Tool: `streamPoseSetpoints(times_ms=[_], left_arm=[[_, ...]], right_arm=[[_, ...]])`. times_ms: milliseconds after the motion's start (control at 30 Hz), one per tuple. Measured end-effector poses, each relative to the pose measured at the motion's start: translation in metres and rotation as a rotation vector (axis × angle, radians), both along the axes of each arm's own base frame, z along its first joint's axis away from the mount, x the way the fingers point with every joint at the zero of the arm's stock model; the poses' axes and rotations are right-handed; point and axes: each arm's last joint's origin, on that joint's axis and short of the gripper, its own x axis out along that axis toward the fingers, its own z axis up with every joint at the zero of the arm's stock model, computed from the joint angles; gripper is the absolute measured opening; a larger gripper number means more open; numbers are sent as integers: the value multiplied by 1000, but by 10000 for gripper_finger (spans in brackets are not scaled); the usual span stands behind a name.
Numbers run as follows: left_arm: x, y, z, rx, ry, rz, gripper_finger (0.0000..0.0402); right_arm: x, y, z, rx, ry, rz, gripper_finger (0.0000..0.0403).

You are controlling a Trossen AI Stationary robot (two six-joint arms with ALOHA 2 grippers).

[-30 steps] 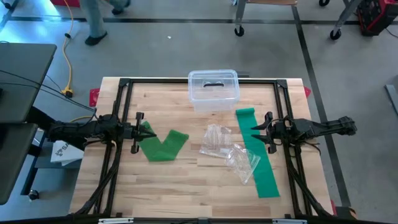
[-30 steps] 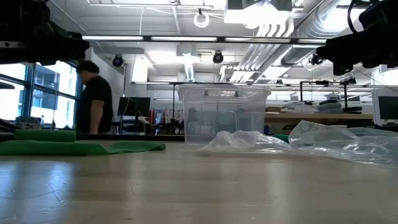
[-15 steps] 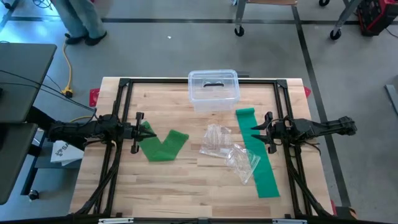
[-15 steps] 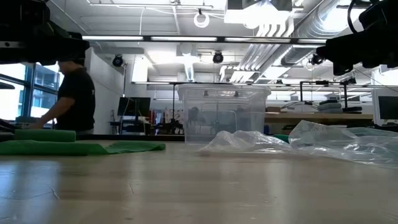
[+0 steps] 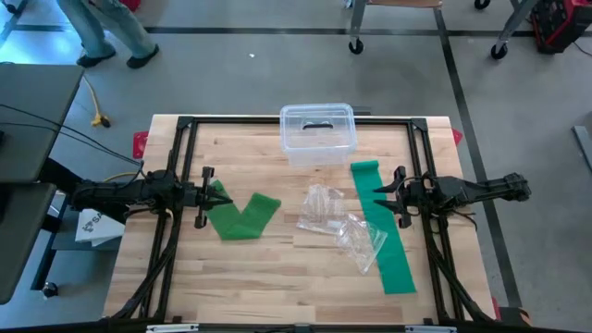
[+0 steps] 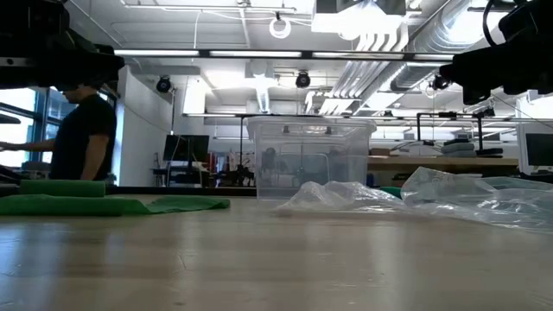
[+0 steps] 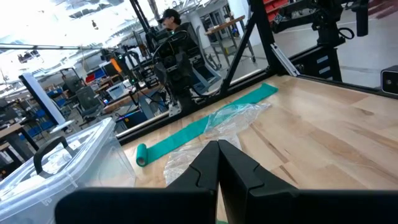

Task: Roll bandage

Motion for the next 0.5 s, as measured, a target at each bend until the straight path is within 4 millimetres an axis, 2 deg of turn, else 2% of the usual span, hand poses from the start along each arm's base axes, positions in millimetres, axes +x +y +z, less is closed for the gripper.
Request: streamPoseSetpoints(times_ms=[67, 167, 367, 433, 500], left_arm=[[0, 0, 0, 0, 1, 0, 1], [0, 0, 0, 0, 0, 0, 1], [0, 0, 0, 0, 1, 0, 1], [0, 0, 0, 0, 1, -1, 1], [0, 0, 0, 0, 1, 0, 1]], right_arm=[[0, -3, 2, -6, -21, -99, 138], [-1, -8, 2, -122, -5, -229, 138], [-1, -10, 3, -244, 15, -294, 138], [-1, -9, 5, -154, -25, -261, 138], [-1, -7, 10, 71, -106, -185, 138]])
